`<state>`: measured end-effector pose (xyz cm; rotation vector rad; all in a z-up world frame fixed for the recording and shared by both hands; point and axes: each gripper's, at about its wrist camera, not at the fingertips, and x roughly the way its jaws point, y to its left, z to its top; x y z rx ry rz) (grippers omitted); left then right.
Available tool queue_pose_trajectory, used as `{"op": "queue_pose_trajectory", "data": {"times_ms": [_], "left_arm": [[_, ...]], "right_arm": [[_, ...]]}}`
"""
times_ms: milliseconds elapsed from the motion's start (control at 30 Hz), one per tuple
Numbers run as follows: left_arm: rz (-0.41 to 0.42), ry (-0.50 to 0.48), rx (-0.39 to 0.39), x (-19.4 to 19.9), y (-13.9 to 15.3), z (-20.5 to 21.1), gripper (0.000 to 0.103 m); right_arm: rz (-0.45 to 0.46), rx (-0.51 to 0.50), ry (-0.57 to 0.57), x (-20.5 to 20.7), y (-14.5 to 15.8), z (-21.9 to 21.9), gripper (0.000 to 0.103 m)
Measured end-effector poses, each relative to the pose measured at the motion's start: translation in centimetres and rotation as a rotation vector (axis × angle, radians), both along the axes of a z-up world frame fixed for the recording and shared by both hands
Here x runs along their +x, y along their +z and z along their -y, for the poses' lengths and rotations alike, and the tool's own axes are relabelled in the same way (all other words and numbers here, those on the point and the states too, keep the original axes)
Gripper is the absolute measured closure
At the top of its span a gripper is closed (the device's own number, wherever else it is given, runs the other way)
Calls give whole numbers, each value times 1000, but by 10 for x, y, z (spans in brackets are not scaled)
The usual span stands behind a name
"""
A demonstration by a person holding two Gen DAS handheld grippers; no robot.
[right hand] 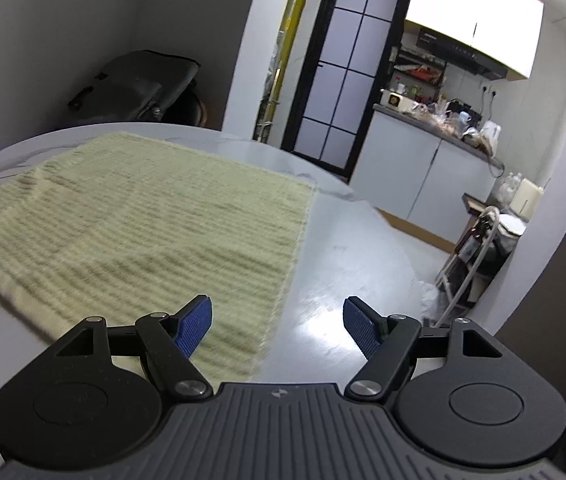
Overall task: Fold towel
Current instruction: 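Withdraw both open grippers from the towel lying flat on the table, then close the right gripper on a towel corner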
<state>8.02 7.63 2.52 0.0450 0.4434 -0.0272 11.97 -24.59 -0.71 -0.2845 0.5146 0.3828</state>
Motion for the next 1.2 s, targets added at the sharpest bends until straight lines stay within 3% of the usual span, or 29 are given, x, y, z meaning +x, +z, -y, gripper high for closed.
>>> {"op": "queue_pose_trajectory", "data": {"times_ms": [300, 500, 1000, 1200], "left_arm": [[-14, -11, -18, -24, -10, 5, 20], [-15, -7, -97, -30, -17, -5, 20], [-15, -3, -56, -49, -32, -3, 20], [-24, 8, -75, -57, -43, -8, 20]], "right_arm": [[-31, 59, 21, -21, -2, 12, 26], [-53, 112, 54, -38, -2, 16, 26], [-103, 198, 86, -44, -13, 26, 28], [-96, 206, 89, -45, -13, 29, 49]]}}
